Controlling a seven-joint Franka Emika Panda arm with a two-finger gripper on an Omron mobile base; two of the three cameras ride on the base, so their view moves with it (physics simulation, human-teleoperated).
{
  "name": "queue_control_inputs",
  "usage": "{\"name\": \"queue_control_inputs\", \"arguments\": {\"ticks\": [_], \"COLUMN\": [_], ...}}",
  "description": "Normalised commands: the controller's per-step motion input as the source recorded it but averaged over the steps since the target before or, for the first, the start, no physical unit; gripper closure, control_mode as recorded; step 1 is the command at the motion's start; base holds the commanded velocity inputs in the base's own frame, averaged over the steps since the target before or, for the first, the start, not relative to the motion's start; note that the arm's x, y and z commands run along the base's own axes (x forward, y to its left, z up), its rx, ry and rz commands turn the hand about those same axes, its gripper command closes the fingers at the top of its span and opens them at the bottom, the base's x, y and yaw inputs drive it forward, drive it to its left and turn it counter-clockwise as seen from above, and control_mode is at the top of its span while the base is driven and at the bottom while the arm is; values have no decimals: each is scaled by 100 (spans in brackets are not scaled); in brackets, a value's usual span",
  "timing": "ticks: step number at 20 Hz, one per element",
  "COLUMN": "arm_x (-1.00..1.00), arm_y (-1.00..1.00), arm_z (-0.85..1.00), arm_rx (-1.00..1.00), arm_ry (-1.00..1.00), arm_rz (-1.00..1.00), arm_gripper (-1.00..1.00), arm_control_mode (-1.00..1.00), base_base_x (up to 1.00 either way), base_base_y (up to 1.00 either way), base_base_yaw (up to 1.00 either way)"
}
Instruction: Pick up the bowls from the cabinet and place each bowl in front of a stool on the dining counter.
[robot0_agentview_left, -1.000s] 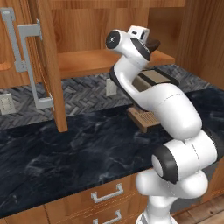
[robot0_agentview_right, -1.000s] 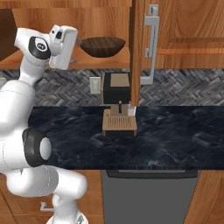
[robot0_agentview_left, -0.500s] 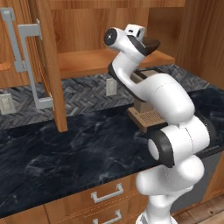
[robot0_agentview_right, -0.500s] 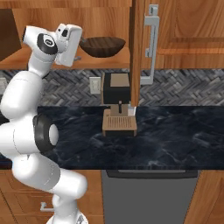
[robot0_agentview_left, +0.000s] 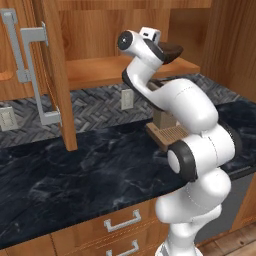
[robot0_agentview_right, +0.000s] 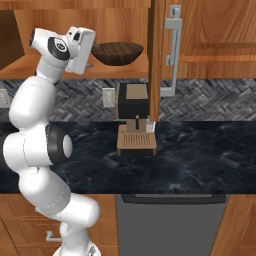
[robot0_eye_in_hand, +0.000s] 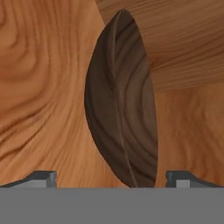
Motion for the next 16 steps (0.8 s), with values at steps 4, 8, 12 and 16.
{"name": "queue_control_inputs", "arguments": {"ticks": [4, 8, 12, 16], "arm_x": [27, 33, 36, 29], "arm_y": [3, 0, 0, 0], "arm_z": [-11, -8, -8, -14], "arm_rx": [0, 0, 0, 0], "arm_ry": [0, 3, 10, 14], "arm_rz": [4, 2, 0, 0], "arm_gripper": [-100, -100, -100, -100], "arm_control_mode": [-100, -100, -100, -100], "base_base_x": [0, 0, 0, 0], "base_base_y": [0, 0, 0, 0], "base_base_yaw": [0, 0, 0, 0]}}
